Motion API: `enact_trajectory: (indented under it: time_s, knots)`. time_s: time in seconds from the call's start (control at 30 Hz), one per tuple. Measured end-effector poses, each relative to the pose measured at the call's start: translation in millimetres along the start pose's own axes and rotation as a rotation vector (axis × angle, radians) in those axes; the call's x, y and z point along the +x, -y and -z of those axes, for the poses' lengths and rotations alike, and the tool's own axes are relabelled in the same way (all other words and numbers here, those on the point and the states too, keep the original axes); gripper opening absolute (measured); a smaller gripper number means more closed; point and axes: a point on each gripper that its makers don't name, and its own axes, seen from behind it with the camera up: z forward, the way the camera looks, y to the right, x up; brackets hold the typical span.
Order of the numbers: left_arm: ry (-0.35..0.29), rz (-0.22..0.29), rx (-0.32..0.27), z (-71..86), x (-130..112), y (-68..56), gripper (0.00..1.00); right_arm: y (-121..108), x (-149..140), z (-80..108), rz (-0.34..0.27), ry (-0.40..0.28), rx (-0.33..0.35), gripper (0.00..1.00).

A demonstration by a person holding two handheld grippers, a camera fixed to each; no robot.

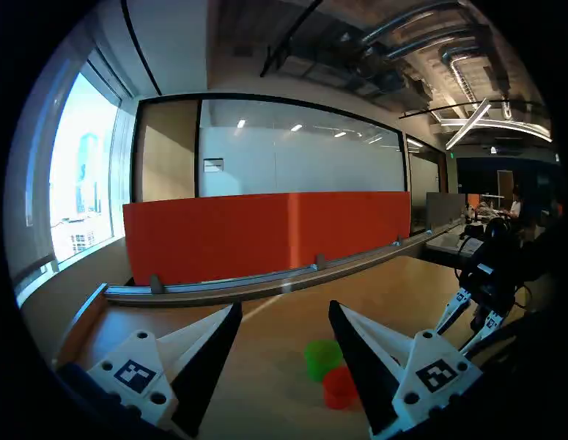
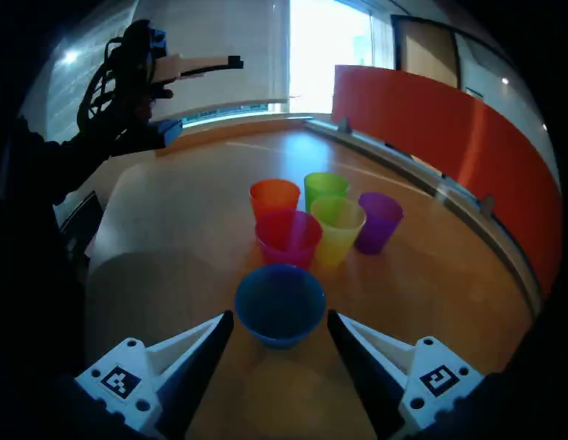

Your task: Pour water

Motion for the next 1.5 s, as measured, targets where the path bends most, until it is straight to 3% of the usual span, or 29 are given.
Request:
enact_trajectory:
  time_s: [0.63, 1.5]
  knots:
    - [0.012, -0.007, 0.0, -3.3, -3.9, -0.1, 0.87, 2.2, 1.7, -24.5, 0.0, -0.017, 0.018, 1.0]
    - [0.02, -0.012, 0.003, -6.6, -11.0, 1.7, 0.87, -0.7, -0.4, -31.6, 0.007, -0.028, 0.007, 0.92]
